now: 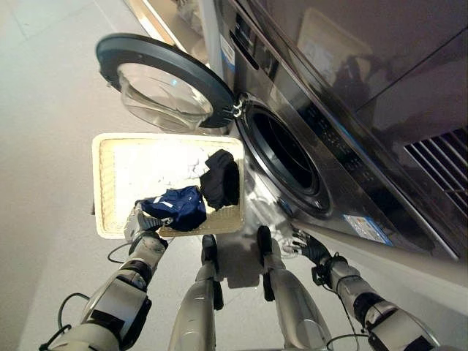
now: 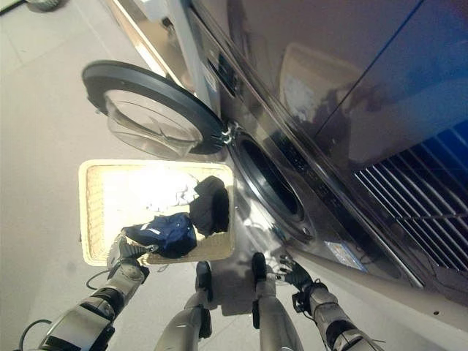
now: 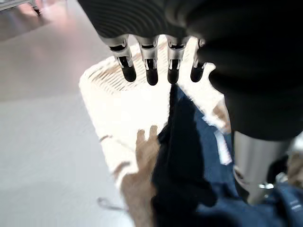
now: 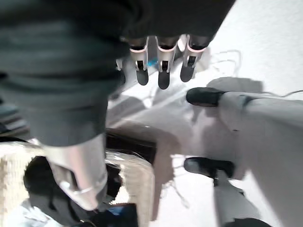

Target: Put the clothes into the washing machine.

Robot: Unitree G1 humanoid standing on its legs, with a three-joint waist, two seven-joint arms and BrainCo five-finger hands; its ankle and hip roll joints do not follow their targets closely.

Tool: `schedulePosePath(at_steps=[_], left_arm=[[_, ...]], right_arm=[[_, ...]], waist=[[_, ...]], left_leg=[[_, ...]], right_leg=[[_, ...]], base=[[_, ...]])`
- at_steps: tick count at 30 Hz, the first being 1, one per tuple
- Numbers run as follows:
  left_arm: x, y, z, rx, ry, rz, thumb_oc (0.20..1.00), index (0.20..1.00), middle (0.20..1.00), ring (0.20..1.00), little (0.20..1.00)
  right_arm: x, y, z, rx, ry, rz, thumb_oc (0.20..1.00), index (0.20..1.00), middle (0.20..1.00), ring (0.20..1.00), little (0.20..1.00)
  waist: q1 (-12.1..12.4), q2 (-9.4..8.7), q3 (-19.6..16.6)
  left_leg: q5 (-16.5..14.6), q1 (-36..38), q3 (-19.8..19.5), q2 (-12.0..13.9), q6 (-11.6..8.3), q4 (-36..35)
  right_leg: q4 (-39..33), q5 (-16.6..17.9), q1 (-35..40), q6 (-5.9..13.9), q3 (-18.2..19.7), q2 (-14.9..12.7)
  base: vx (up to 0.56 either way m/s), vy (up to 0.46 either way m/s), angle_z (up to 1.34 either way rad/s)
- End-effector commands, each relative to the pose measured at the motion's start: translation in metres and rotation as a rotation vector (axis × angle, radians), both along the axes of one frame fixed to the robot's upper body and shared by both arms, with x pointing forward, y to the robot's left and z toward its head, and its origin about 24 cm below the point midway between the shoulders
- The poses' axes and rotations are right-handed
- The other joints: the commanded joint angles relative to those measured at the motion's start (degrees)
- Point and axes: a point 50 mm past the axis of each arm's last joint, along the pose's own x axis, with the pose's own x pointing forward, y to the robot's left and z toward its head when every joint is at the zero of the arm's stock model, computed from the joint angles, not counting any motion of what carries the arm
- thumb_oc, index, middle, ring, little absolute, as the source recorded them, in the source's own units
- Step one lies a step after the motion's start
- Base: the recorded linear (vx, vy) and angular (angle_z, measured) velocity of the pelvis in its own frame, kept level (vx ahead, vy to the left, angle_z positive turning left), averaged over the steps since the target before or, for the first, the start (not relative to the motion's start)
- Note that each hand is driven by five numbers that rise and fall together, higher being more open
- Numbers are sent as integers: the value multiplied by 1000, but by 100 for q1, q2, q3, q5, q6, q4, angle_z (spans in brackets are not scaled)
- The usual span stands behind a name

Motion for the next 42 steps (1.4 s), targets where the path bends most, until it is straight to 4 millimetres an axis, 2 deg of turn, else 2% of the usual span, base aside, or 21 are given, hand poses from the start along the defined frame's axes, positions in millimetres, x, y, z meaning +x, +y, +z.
schedulePosePath(at_steps=[1, 4, 7, 13, 16, 18, 21, 22, 24, 25, 28, 29, 34, 35, 38, 39, 40, 42], left_arm=[[-10, 29, 3, 1, 72, 110, 1000, 1000, 1000, 1000, 1000], [-4, 32, 12, -22, 56, 133, 1000, 1000, 1000, 1000, 1000], [9, 35, 29, -52, -8, 141, 1000, 1000, 1000, 1000, 1000], [27, 33, 50, -140, -101, 124, 1000, 1000, 1000, 1000, 1000], [40, 28, 67, -184, -215, 86, 1000, 1000, 1000, 1000, 1000], [55, 19, 91, -272, -388, 37, 1000, 1000, 1000, 1000, 1000], [65, 14, 111, -349, -543, 11, 1000, 1000, 1000, 1000, 1000], [71, 5, 126, -437, -672, -13, 1000, 1000, 1000, 1000, 1000], [72, 4, 128, -450, -692, -19, 1000, 1000, 1000, 1000, 1000], [77, -10, 140, -537, -801, -49, 1000, 1000, 1000, 1000, 1000], [78, -15, 142, -552, -827, -61, 1000, 1000, 1000, 1000, 1000], [79, -23, 144, -518, -832, -83, 1000, 1000, 1000, 1000, 1000], [77, -29, 138, -415, -792, -73, 1000, 1000, 1000, 1000, 1000], [76, -29, 136, -353, -782, -85, 1000, 1000, 1000, 1000, 1000], [74, -29, 136, -334, -791, -81, 1000, 1000, 1000, 1000, 1000], [69, -27, 132, -325, -812, -78, 1000, 1000, 1000, 1000, 1000], [69, -27, 134, -325, -816, -79, 1000, 1000, 1000, 1000, 1000], [62, -28, 124, -349, -839, -70, 1000, 1000, 1000, 1000, 1000]], right_arm=[[2, 14, 6, 34, -37, 22, 1000, 1000, 1000, 1000, 1000], [9, 18, 14, 45, -75, 28, 1000, 1000, 1000, 1000, 1000], [19, 24, 28, 89, -134, 23, 1000, 1000, 1000, 1000, 1000], [28, 30, 46, 135, -207, 35, 1000, 1000, 1000, 1000, 1000], [32, 31, 54, 171, -239, 28, 1000, 1000, 1000, 1000, 1000], [34, 33, 60, 203, -259, 24, 1000, 1000, 1000, 1000, 1000], [34, 35, 61, 223, -271, 22, 1000, 1000, 1000, 1000, 1000], [32, 41, 60, 249, -273, 20, 1000, 1000, 1000, 1000, 1000], [31, 42, 60, 251, -273, 19, 1000, 1000, 1000, 1000, 1000], [29, 48, 57, 277, -267, 10, 1000, 1000, 1000, 1000, 1000], [28, 50, 56, 286, -265, 5, 1000, 1000, 1000, 1000, 1000], [27, 53, 54, 311, -253, -7, 1000, 1000, 1000, 1000, 1000], [25, 56, 51, 317, -238, 3, 1000, 1000, 1000, 1000, 1000], [25, 55, 50, 311, -235, 3, 1000, 1000, 1000, 1000, 1000], [25, 52, 51, 306, -239, 5, 1000, 1000, 1000, 1000, 1000], [23, 48, 48, 299, -233, -6, 1000, 1000, 1000, 1000, 1000], [24, 48, 49, 299, -237, -5, 1000, 1000, 1000, 1000, 1000], [21, 44, 46, 287, -230, -21, 1000, 1000, 1000, 1000, 1000]], waist=[[-128, -441, -91], [-219, -506, -91], [-311, -580, -91], [-382, -621, -91], [-368, -639, -91], [-362, -703, -91], [-349, -751, -91], [-321, -813, -91], [-317, -821, -91], [-278, -905, -91], [-263, -938, -91], [-236, -998, -91], [-205, -1013, -91], [-186, -983, -91], [-189, -949, -91], [-109, -855, -91], [-135, -865, -91], [-41, -746, -91]], left_leg=[[-518, -886, 37, -481, 104, 1192], [-610, -1375, 36, -491, 92, 1531], [-698, -1973, 14, -516, 71, 1887], [-818, -2669, -124, -481, 49, 2352], [-975, -3030, -233, -444, 51, 2680], [-1022, -3255, -311, -439, 56, 2814], [-1052, -3423, -389, -433, 51, 2886], [-1085, -3529, -475, -447, 38, 2928], [-1090, -3545, -487, -448, 36, 2936], [-1119, -3599, -574, -460, 15, 2940], [-1130, -3594, -606, -466, 6, 2937], [-1133, -3541, -658, -480, -9, 2866], [-1051, -3278, -668, -484, -38, 2617], [-1001, -3161, -661, -491, -53, 2528], [-891, -3086, -659, -524, -56, 2414], [-901, -2904, -658, -508, -70, 2344], [-836, -2925, -662, -533, -70, 2301], [-851, -2728, -680, -533, -81, 2236]], right_leg=[[70, 398, -785, 266, 80, -30], [198, 449, -1234, 248, 80, -26], [342, 522, -1766, 246, 37, -55], [686, 486, -2470, 241, 10, -62], [945, 391, -2801, 232, -25, -34], [1075, 358, -2999, 212, -52, 6], [1132, 348, -3132, 214, -83, 26], [1150, 347, -3195, 217, -109, 48], [1151, 348, -3204, 219, -115, 51], [1139, 366, -3233, 228, -159, 72], [1122, 377, -3216, 232, -182, 85], [1059, 404, -3167, 242, -217, 108], [932, 415, -2949, 247, -240, 140], [899, 408, -2856, 232, -240, 141], [884, 423, -2810, 218, -246, 110], [894, 322, -2631, 194, -239, 135], [873, 361, -2657, 196, -241, 109], [895, 254, -2472, 171, -222, 135]], base=[[-46, 19, -3], [-49, 5, -2], [-48, -10, -1], [-32, -20, -2], [-9, -72, -3], [-16, -114, 2], [-22, -130, 4], [-24, -156, 3], [-18, -150, 2], [-16, -188, 3], [-11, -124, 8], [-10, -129, 10], [-10, -80, 2], [-15, -29, 4], [-24, -9, 5], [-39, -6, 6], [-31, -3, 6], [-22, -7, 5]])
